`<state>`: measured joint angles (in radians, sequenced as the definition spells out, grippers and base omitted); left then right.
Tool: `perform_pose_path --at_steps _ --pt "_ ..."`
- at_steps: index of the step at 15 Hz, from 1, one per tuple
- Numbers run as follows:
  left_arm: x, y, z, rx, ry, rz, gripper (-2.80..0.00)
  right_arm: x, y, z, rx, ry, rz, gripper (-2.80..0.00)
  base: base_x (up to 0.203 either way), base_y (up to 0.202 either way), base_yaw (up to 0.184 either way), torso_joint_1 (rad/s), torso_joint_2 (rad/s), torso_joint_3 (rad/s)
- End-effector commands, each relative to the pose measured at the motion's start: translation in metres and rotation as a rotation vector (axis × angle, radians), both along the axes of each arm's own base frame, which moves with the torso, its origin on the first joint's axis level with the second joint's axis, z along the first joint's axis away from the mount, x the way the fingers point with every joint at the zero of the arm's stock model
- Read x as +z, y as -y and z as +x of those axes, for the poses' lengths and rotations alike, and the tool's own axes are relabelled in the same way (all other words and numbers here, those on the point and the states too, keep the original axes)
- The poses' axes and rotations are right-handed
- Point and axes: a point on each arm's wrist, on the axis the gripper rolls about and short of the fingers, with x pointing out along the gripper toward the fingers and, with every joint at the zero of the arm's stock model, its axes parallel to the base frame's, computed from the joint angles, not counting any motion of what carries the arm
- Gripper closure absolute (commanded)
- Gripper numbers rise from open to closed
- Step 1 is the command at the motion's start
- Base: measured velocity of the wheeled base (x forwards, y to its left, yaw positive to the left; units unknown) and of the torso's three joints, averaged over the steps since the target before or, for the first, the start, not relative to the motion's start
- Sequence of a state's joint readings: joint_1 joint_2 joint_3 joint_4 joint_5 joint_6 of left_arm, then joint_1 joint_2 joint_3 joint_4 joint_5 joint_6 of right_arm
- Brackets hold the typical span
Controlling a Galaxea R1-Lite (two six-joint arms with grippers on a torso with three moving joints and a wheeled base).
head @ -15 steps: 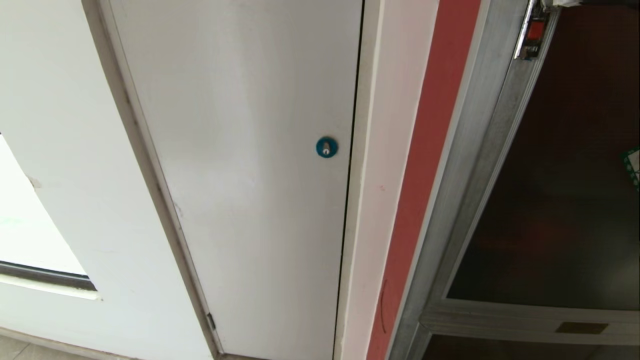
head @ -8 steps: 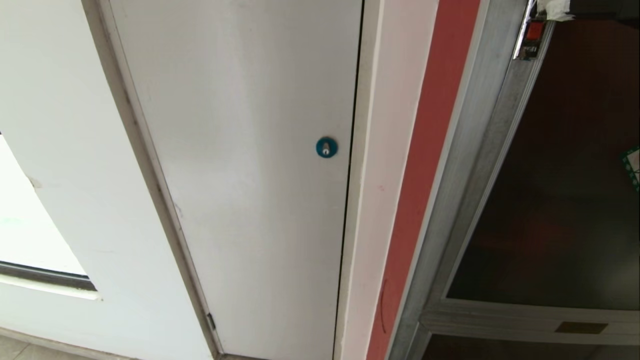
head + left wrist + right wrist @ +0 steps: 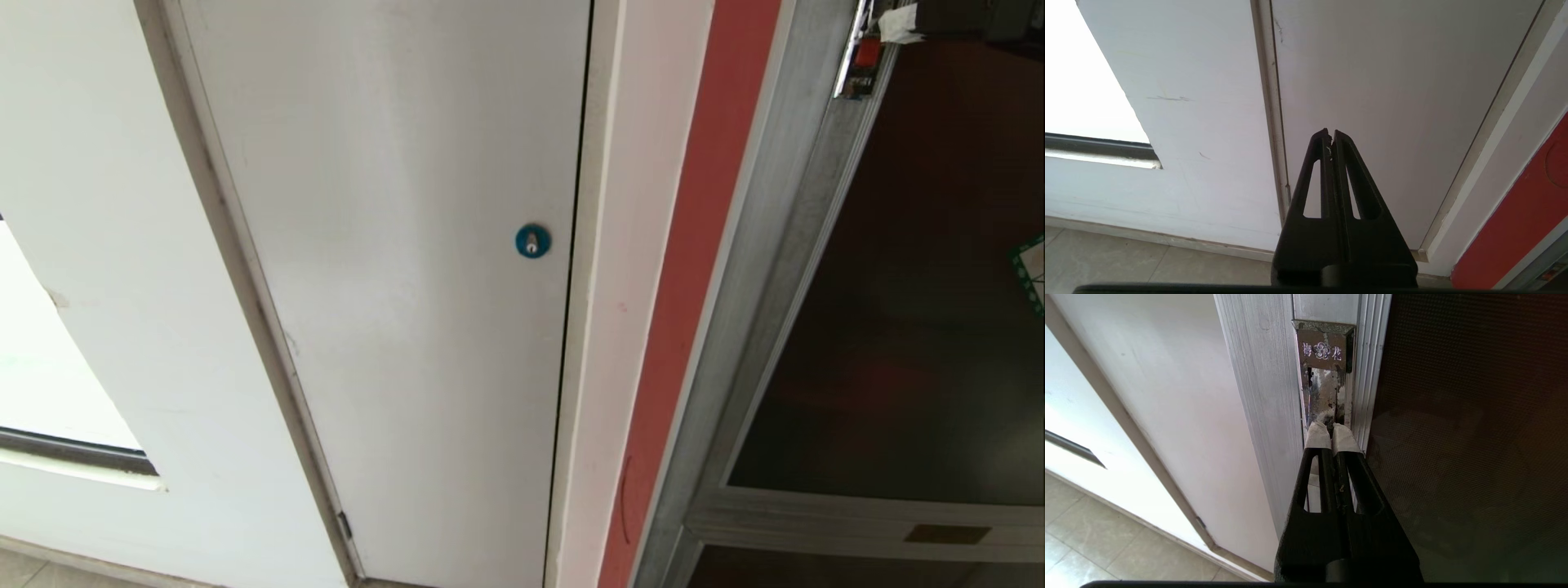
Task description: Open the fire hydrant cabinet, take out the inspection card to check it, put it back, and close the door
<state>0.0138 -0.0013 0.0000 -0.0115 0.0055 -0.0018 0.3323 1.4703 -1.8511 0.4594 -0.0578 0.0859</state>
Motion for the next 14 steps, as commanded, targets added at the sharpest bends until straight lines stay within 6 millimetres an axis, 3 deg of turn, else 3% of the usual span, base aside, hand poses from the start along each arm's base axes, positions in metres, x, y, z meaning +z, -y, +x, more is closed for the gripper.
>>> perform_pose_path --at_steps 1,14 --pt "-0.002 0.000 0.000 0.002 -0.005 -0.001 0.00 -0.002 -0.002 0.005 0.000 -0.006 -0.004 0.00 0.000 0.000 0.000 0.000 0.00 0.000" --pt "-0.002 0.000 0.001 0.002 -0.007 0.000 0.00 -0.008 -0.002 0.020 -0.025 -0.027 -0.011 0.00 0.000 0.000 0.000 0.000 0.00 0.000"
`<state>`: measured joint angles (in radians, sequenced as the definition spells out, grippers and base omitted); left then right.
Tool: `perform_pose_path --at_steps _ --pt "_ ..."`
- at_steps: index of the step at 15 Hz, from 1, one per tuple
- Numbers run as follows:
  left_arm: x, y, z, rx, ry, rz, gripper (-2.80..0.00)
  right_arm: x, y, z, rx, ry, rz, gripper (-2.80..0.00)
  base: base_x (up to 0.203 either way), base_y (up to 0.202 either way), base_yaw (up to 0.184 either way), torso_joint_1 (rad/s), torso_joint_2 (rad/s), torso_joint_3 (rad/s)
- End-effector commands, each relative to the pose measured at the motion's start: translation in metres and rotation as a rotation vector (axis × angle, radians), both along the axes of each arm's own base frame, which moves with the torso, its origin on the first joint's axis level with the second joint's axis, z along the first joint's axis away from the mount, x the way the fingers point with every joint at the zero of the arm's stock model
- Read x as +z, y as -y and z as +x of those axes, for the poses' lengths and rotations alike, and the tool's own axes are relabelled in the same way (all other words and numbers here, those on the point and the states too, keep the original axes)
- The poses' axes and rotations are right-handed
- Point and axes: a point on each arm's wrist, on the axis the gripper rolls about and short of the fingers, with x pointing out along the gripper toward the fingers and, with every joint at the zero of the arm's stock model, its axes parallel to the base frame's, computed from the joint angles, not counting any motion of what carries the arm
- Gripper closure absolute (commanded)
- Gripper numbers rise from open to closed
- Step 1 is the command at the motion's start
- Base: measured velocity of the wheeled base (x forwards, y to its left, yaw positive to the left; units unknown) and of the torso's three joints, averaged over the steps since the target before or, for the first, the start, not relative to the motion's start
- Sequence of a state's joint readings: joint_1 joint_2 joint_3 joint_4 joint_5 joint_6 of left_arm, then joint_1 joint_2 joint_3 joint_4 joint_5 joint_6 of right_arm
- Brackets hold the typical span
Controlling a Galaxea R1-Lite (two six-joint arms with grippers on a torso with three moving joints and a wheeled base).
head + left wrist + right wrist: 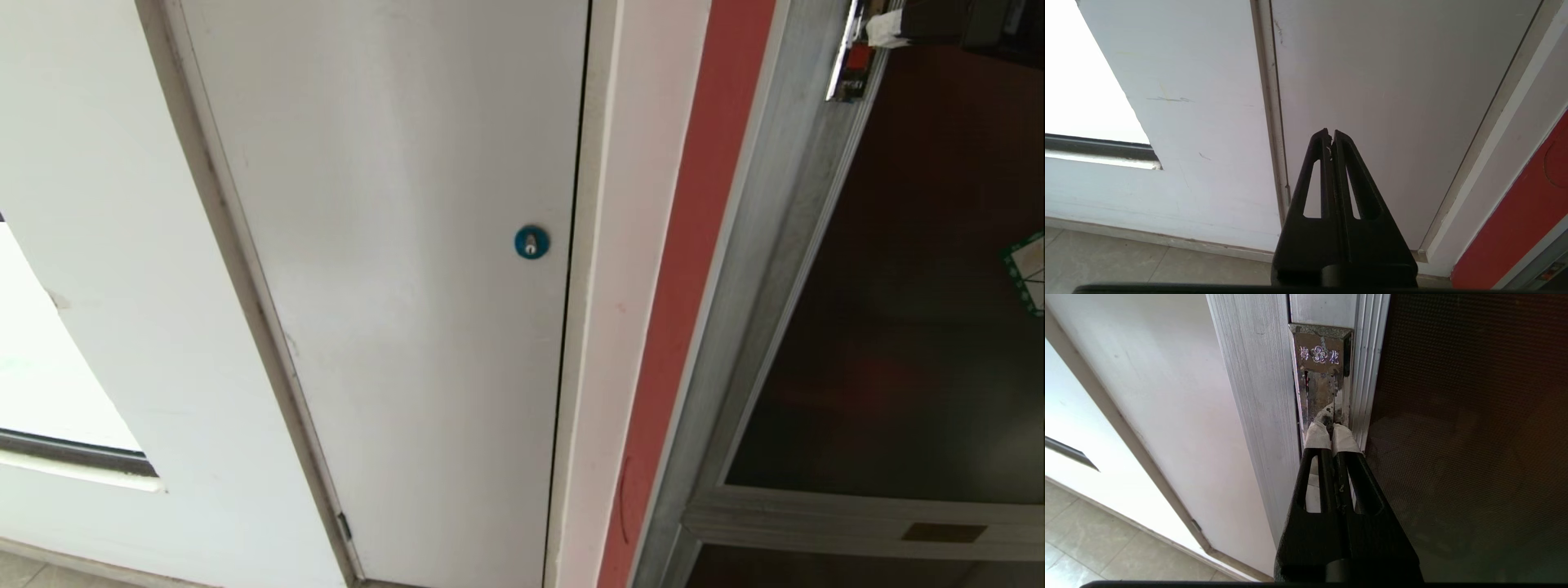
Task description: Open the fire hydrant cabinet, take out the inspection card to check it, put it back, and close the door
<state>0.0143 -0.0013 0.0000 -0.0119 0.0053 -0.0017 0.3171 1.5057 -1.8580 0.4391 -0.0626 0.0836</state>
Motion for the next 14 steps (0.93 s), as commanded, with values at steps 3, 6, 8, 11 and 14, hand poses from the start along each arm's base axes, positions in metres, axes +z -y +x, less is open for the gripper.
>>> perform_pose_path --at_steps 3,6,8,11,14 --pt "-0.002 0.000 0.001 0.002 -0.007 0.000 0.00 -0.005 0.000 0.006 -0.011 -0.023 -0.007 0.00 0.000 0.000 0.000 0.000 0.00 0.000" --pt "-0.002 0.000 0.000 0.002 -0.006 0.000 0.00 -0.007 0.000 0.009 -0.013 -0.034 -0.009 0.00 0.000 0.000 0.000 0.000 0.00 0.000" --pt "-0.002 0.000 0.000 0.002 -0.006 0.000 0.00 -0.008 0.000 0.009 -0.014 -0.043 -0.012 0.00 0.000 0.000 0.000 0.000 0.00 0.000" --pt "-0.002 0.000 0.000 0.000 -0.006 0.000 0.00 -0.013 0.000 0.010 -0.014 -0.062 -0.018 0.00 0.000 0.000 0.000 0.000 0.00 0.000" --pt "-0.002 0.000 0.000 0.001 -0.006 0.000 0.00 -0.015 -0.001 0.011 -0.014 -0.069 -0.020 0.00 0.000 0.000 0.000 0.000 0.00 0.000"
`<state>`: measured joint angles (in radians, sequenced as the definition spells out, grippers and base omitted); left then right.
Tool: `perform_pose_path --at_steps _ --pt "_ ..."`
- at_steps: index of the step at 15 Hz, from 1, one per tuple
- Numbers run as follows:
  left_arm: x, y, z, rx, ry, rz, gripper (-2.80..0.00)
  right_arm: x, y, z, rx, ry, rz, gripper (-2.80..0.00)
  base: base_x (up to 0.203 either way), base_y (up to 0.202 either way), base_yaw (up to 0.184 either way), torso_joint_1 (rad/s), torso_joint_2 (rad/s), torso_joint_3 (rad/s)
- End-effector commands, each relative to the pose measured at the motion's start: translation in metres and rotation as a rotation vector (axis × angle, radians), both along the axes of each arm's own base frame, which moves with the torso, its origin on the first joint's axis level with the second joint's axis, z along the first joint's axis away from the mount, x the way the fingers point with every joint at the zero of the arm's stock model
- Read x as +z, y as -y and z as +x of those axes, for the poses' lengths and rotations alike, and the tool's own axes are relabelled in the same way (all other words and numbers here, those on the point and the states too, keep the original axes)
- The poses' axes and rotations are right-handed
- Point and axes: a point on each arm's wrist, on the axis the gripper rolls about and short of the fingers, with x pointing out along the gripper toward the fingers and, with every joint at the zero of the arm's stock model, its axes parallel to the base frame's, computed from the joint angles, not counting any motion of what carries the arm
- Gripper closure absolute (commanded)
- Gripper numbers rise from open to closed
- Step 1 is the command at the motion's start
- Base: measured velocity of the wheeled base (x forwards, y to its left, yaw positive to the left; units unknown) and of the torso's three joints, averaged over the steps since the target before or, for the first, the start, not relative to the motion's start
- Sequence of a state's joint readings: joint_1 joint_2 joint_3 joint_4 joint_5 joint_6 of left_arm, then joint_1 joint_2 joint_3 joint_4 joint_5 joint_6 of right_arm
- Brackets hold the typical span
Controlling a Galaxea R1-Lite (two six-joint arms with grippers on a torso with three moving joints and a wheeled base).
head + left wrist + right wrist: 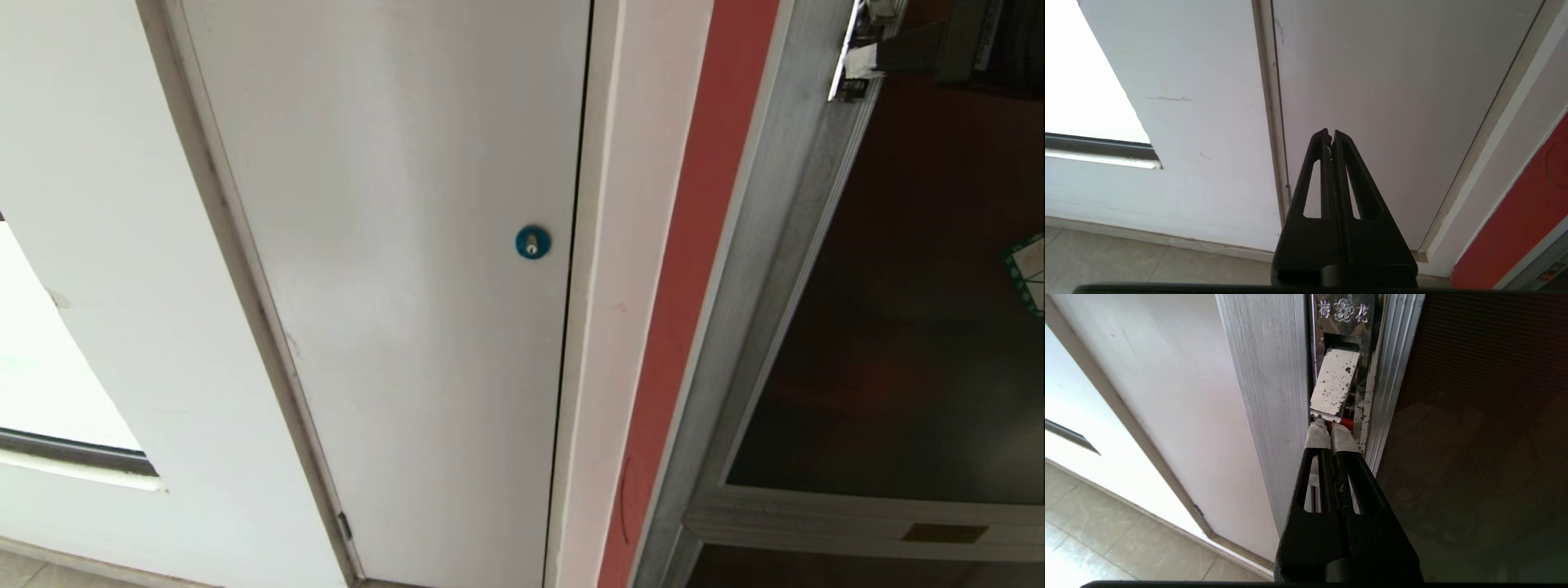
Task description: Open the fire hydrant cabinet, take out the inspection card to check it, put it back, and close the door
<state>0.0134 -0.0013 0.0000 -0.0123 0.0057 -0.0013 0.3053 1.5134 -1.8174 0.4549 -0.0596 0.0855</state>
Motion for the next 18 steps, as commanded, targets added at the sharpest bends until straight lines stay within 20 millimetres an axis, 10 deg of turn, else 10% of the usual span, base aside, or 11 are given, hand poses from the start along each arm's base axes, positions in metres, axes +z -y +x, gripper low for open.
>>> perform_pose_path --at_steps 1,18 --pt "-0.002 0.000 0.000 0.001 -0.006 0.000 0.00 -0.002 -0.001 0.002 -0.005 -0.008 -0.003 0.00 0.000 0.000 0.000 0.000 0.00 0.000" --pt "-0.002 0.000 0.001 0.002 -0.007 0.000 0.00 0.003 0.022 -0.079 0.068 0.046 0.103 0.00 0.000 0.000 0.000 0.000 0.00 0.000"
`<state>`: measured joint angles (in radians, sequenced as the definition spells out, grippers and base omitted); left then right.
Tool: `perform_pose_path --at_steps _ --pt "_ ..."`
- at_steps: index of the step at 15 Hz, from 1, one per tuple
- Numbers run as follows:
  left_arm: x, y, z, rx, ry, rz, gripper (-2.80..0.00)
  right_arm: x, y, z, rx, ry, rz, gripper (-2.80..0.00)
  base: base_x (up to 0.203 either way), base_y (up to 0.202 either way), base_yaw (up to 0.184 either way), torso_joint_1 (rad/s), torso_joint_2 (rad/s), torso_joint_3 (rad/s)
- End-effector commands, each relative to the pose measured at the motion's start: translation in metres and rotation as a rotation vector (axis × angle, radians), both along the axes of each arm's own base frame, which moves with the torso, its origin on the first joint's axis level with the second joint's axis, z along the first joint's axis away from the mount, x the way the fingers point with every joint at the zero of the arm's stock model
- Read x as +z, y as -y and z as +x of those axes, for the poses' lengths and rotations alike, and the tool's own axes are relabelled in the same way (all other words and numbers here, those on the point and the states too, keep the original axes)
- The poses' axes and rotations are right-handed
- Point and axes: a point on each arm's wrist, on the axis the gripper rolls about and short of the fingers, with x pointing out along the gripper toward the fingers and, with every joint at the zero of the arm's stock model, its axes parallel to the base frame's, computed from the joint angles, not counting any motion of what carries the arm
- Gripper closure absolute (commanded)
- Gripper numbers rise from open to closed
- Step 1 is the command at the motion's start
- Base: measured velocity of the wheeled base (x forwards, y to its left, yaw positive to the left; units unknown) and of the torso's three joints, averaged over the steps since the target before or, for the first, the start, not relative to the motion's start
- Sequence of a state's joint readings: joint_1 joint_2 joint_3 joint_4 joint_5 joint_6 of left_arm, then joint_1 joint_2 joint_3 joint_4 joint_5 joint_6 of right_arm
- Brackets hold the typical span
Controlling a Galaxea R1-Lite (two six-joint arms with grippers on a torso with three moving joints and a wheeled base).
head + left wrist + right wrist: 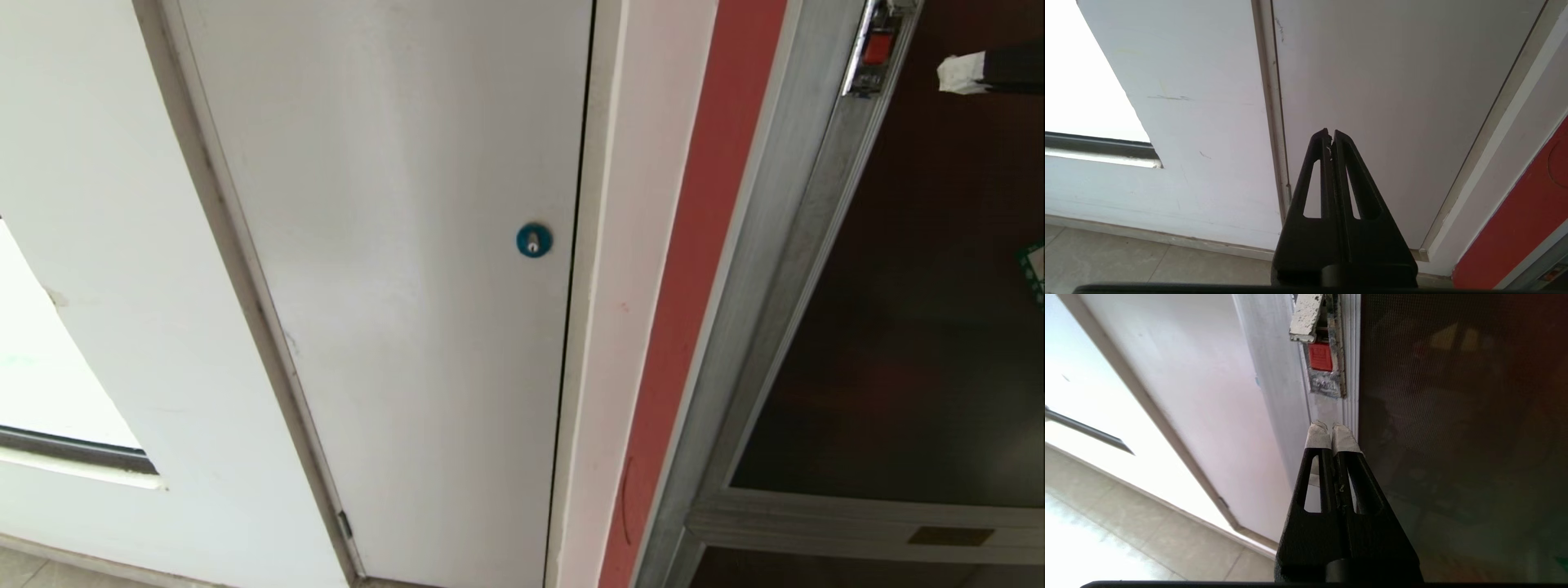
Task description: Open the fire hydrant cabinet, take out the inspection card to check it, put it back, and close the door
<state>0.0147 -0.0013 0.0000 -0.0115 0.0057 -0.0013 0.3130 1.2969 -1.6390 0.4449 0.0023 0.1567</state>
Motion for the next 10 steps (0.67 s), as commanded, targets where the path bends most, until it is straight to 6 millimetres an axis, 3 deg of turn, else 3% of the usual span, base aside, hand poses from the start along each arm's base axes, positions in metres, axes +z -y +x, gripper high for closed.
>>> perform_pose_path --at_steps 1,5,10 --pt "-0.002 0.000 0.000 0.000 -0.005 0.000 0.00 0.001 0.004 -0.014 0.024 0.009 0.031 0.00 0.000 0.000 0.000 0.000 0.00 0.000" --pt "-0.002 0.000 0.001 0.001 -0.007 0.000 0.00 -0.006 -0.001 -0.001 0.048 -0.030 0.055 0.00 0.000 0.000 0.000 0.000 0.00 0.000" --pt "-0.002 0.000 0.000 0.000 -0.005 -0.001 0.00 0.019 -0.006 0.011 0.085 0.107 0.091 0.00 0.000 0.000 0.000 0.000 0.00 0.000"
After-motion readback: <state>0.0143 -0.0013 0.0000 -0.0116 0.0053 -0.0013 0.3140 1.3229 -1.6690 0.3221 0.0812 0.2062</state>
